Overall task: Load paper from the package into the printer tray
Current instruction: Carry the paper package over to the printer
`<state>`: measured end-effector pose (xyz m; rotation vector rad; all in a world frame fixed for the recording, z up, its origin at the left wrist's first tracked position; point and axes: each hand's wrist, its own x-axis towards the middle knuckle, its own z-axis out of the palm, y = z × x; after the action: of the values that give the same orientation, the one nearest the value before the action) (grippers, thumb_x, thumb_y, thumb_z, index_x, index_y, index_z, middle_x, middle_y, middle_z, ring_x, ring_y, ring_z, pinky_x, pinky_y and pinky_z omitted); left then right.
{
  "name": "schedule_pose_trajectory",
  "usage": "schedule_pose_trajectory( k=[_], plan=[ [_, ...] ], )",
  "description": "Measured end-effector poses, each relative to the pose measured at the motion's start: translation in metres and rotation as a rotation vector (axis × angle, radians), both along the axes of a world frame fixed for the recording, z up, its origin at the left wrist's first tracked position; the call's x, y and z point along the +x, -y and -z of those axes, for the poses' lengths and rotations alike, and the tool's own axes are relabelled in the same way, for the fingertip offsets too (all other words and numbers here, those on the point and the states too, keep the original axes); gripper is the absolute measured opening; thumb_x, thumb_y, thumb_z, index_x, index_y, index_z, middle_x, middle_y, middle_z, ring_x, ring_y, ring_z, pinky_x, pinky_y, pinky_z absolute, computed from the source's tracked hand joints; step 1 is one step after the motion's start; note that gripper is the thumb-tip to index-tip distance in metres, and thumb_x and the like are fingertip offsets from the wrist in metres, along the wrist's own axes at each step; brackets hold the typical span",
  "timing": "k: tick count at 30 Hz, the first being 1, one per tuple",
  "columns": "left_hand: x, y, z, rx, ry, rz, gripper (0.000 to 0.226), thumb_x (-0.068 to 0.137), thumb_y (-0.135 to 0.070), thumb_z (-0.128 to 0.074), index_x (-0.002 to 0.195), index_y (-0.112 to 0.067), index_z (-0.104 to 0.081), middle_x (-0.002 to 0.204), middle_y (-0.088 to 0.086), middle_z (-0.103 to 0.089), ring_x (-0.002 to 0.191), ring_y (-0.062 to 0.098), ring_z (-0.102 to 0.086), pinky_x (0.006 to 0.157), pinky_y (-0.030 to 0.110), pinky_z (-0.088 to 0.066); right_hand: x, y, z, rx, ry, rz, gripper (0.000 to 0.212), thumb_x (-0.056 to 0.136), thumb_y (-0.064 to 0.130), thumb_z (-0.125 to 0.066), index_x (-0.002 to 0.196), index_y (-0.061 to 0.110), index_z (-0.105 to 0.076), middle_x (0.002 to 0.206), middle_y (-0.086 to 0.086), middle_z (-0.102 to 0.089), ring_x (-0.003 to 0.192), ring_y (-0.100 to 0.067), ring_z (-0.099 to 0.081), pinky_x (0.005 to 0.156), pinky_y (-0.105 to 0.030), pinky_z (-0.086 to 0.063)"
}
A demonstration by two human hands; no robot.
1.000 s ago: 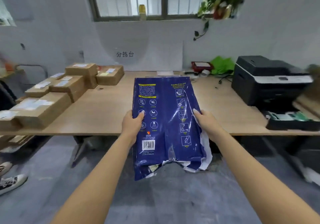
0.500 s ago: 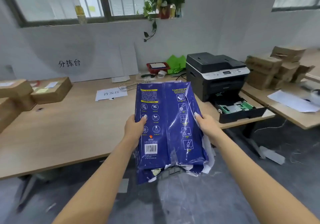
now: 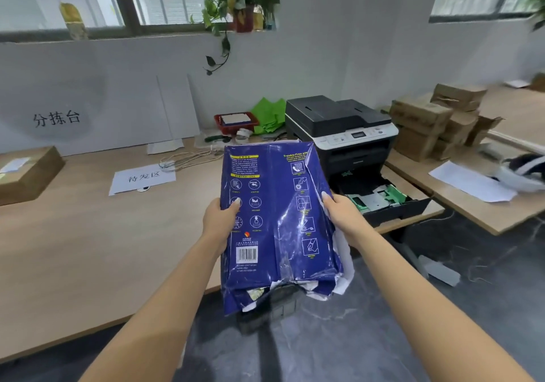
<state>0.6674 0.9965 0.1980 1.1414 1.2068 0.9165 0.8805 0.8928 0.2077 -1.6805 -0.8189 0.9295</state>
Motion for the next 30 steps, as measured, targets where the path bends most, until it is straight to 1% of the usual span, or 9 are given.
schedule_pose_trajectory(
  k=[3, 5, 8, 12, 15, 20, 24, 26, 30],
  plan=[
    [0.037, -0.011, 0.005, -0.005, -0.012, -0.022, 0.032, 0.089, -0.028, -0.06, 0.115, -0.011, -0.052, 0.109, 0.013, -0.07, 0.091, 0.031, -0.07, 0.083, 0.048, -0.057, 0.038, -0.015, 0.003, -0.012, 0.003, -0.005, 0.031, 0.101, 0.032, -0.037, 0.094, 0.011, -0.059, 0.09, -0.003, -0.065, 0.078, -0.013, -0.062, 0.062, -0.027, -0.047],
    [0.062, -0.018, 0.008, -0.014, -0.01, -0.034, 0.033, 0.088, -0.03, -0.06, 0.115, -0.011, -0.052, 0.108, 0.012, -0.07, 0.089, 0.029, -0.071, 0.082, 0.048, -0.057, 0.064, -0.023, 0.003, -0.022, 0.019, -0.028, 0.036, 0.099, 0.036, -0.037, 0.1, 0.01, -0.061, 0.102, -0.009, -0.069, 0.09, -0.021, -0.066, 0.076, -0.036, -0.053],
    [0.093, -0.025, 0.014, -0.03, -0.008, -0.057, 0.032, 0.089, -0.03, -0.06, 0.113, -0.011, -0.051, 0.106, 0.01, -0.07, 0.087, 0.027, -0.071, 0.074, 0.041, -0.058, 0.1, -0.038, 0.008, -0.047, 0.027, -0.055, 0.041, 0.098, 0.04, -0.038, 0.103, 0.008, -0.063, 0.11, -0.014, -0.069, 0.101, -0.029, -0.066, 0.093, -0.047, -0.051],
    [0.119, -0.043, 0.022, -0.055, -0.011, -0.096, 0.026, 0.09, -0.027, -0.059, 0.109, -0.012, -0.051, 0.106, 0.012, -0.069, 0.082, 0.027, -0.07, 0.065, 0.035, -0.056, 0.127, -0.065, 0.014, -0.071, 0.05, -0.073, 0.037, 0.098, 0.038, -0.039, 0.092, 0.011, -0.063, 0.102, -0.013, -0.069, 0.095, -0.028, -0.066, 0.091, -0.045, -0.051],
    [0.131, -0.067, 0.03, -0.066, -0.022, -0.133, 0.023, 0.09, -0.024, -0.06, 0.107, -0.011, -0.052, 0.109, 0.015, -0.069, 0.081, 0.029, -0.069, 0.069, 0.038, -0.057, 0.141, -0.094, 0.023, -0.092, 0.066, -0.093, 0.044, 0.097, 0.037, -0.04, 0.094, 0.003, -0.066, 0.104, -0.018, -0.07, 0.1, -0.034, -0.066, 0.091, -0.047, -0.05],
    [0.138, -0.124, 0.043, -0.109, -0.013, -0.132, 0.032, 0.088, -0.024, -0.062, 0.114, -0.007, -0.054, 0.108, 0.015, -0.07, 0.08, 0.029, -0.07, 0.072, 0.043, -0.058, 0.149, -0.149, 0.032, -0.124, 0.076, -0.133, 0.038, 0.097, 0.038, -0.039, 0.082, 0.013, -0.064, 0.1, -0.012, -0.07, 0.095, -0.028, -0.066, 0.089, -0.04, -0.05],
    [0.144, -0.17, 0.05, -0.116, -0.025, -0.135, 0.03, 0.088, -0.023, -0.062, 0.113, -0.008, -0.055, 0.106, 0.015, -0.07, 0.079, 0.03, -0.069, 0.07, 0.042, -0.058, 0.155, -0.194, 0.036, -0.135, 0.039, -0.137, 0.041, 0.098, 0.036, -0.037, 0.096, 0.005, -0.064, 0.103, -0.013, -0.069, 0.094, -0.027, -0.066, 0.084, -0.038, -0.052],
    [0.148, -0.189, 0.051, -0.119, -0.043, -0.146, 0.031, 0.088, -0.024, -0.061, 0.113, -0.008, -0.055, 0.107, 0.015, -0.071, 0.082, 0.032, -0.07, 0.074, 0.045, -0.058, 0.158, -0.215, 0.041, -0.147, 0.032, -0.144, 0.042, 0.099, 0.035, -0.036, 0.104, 0.004, -0.064, 0.105, -0.012, -0.069, 0.096, -0.027, -0.066, 0.083, -0.037, -0.052],
    [0.157, -0.219, 0.06, -0.131, -0.06, -0.172, 0.023, 0.088, -0.023, -0.061, 0.106, -0.011, -0.055, 0.11, 0.015, -0.069, 0.092, 0.035, -0.069, 0.083, 0.05, -0.057, 0.167, -0.252, 0.055, -0.173, 0.01, -0.136, 0.043, 0.098, 0.037, -0.039, 0.103, 0.002, -0.062, 0.106, -0.013, -0.07, 0.097, -0.028, -0.067, 0.084, -0.038, -0.052]
  ],
)
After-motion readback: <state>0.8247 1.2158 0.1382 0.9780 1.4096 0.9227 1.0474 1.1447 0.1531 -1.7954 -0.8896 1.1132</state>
